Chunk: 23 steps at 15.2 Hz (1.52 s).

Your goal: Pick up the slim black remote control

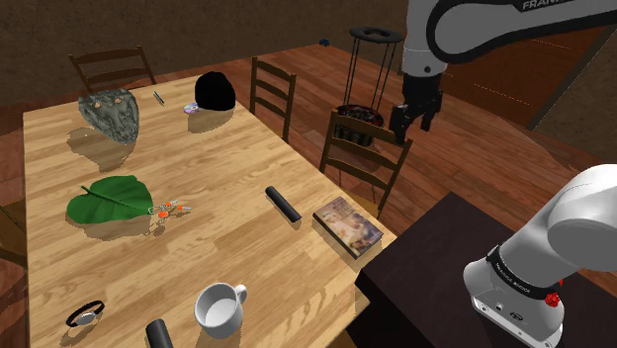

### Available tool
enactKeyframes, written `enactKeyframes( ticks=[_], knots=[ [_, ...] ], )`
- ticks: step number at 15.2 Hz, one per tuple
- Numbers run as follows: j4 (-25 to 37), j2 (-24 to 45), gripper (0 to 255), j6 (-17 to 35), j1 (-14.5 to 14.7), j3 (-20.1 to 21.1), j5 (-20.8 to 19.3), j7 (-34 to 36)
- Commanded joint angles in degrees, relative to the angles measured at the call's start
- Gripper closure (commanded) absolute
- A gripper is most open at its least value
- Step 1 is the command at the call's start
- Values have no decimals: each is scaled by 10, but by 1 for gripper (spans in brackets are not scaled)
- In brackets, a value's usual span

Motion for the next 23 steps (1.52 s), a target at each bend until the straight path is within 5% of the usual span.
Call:
enactKeyframes(
  ticks=[1, 12, 23],
  knots=[
    [7, 44, 0, 37, 3, 6, 4, 7],
    [91, 280, 0, 181, 20, 36, 7, 44],
    [261, 523, 0, 249, 52, 46, -15, 76]
  ],
)
